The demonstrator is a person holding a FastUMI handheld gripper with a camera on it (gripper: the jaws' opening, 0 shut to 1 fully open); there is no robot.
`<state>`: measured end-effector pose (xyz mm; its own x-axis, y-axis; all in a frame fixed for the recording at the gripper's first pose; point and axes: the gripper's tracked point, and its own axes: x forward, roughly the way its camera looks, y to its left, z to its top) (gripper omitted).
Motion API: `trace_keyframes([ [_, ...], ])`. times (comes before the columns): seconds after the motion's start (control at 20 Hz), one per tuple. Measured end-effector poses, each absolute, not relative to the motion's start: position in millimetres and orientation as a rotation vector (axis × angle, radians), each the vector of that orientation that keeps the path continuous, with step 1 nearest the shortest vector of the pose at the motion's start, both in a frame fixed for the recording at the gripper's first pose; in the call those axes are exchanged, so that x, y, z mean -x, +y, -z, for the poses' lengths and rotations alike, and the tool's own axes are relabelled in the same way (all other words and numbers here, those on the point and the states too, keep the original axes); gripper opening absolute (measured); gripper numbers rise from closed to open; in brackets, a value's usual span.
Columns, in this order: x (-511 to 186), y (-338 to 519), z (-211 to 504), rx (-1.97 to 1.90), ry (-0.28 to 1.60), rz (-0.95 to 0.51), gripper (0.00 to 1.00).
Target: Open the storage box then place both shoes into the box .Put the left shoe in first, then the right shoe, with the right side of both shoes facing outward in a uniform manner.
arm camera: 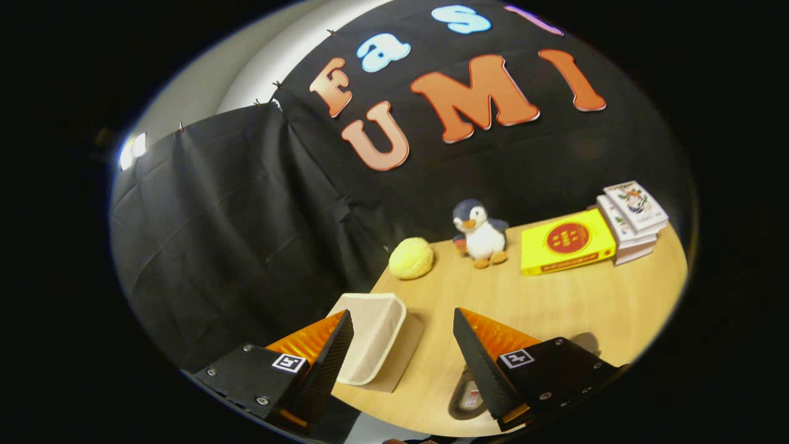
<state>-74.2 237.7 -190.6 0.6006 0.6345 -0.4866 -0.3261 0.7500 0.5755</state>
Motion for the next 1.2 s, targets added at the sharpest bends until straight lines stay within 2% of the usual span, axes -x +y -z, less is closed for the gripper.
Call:
trace_keyframes([
  [0.35, 122, 328, 256, -0.551, 1.036, -0.744, 0.98],
  [0.65, 147, 369, 315, -0.631, 1.245, -0.743, 0.97],
  [1.0, 158, 396, 349, -0.781, 1.333, -0.702, 0.97],
  [1.2, 166, 403, 333, -0.821, 1.323, -0.742, 0.94],
])
